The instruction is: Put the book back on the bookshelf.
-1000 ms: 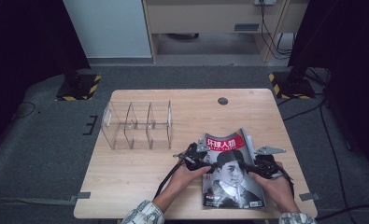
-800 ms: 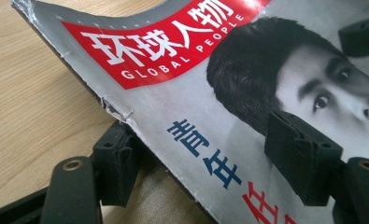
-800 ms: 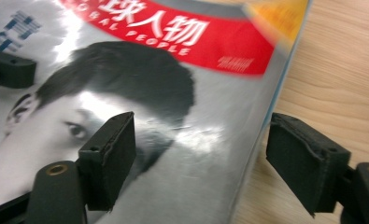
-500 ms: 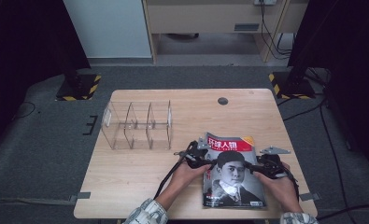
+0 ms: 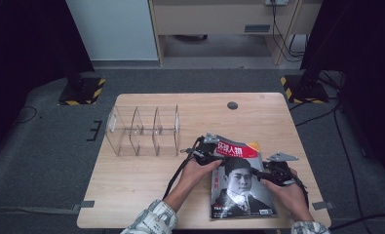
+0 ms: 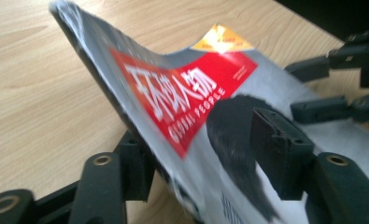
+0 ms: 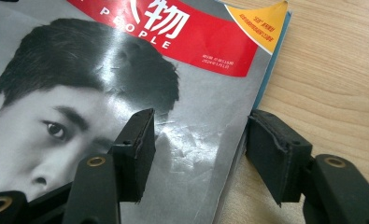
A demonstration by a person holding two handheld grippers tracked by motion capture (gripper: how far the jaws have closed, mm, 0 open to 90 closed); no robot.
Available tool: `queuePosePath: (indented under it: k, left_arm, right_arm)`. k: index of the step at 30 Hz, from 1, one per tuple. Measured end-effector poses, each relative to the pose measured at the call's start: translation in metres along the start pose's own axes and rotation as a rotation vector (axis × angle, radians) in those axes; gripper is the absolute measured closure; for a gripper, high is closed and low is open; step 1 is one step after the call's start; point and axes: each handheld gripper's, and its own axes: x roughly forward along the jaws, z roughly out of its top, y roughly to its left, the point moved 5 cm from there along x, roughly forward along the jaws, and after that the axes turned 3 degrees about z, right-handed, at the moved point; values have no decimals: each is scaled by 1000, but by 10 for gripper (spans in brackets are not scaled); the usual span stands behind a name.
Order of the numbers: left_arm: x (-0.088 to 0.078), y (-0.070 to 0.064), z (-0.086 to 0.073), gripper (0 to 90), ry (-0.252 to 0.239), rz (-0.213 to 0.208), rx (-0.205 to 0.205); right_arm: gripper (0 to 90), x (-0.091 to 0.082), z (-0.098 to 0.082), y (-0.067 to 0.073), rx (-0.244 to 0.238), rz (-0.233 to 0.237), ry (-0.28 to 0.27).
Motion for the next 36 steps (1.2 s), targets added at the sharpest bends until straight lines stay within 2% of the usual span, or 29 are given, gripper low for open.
queuePosePath:
  k: [6, 8, 10, 11, 12, 15, 22, 26, 30, 31, 36]
  left_arm:
    - [10, -5, 9, 361, 39, -2, 35]
    - [15, -5, 11, 378, 41, 31, 79]
    - [18, -5, 14, 388, 37, 36, 100]
    - [19, -4, 16, 401, 30, 19, 81]
    - [19, -4, 16, 415, 30, 19, 81]
    - [20, 0, 19, 446, 45, -9, 46]
    - [23, -4, 20, 491, 83, -41, 58]
    - [23, -4, 21, 532, 81, -37, 58]
    - [22, -5, 23, 610, 74, -41, 41]
    - [22, -6, 23, 649, 73, -41, 42]
    - [20, -6, 25, 718, 85, -31, 44]
  right_arm:
    - [423, 0, 0, 0, 2, -2, -3]
    - [423, 0, 0, 0, -2, 2, -5]
    - [423, 2, 0, 1, -13, 13, -17]
    - [427, 3, 0, 1, -1, 23, -32]
    - [427, 3, 0, 1, -1, 23, -32]
    - [428, 4, 1, 1, -11, 26, -40]
    - [428, 6, 1, 4, -24, 33, -43]
    - [429, 6, 2, 4, -29, 33, -44]
    - [428, 7, 2, 5, -31, 32, -44]
    - [429, 7, 1, 5, -33, 32, -44]
    - [427, 6, 1, 5, -31, 33, -44]
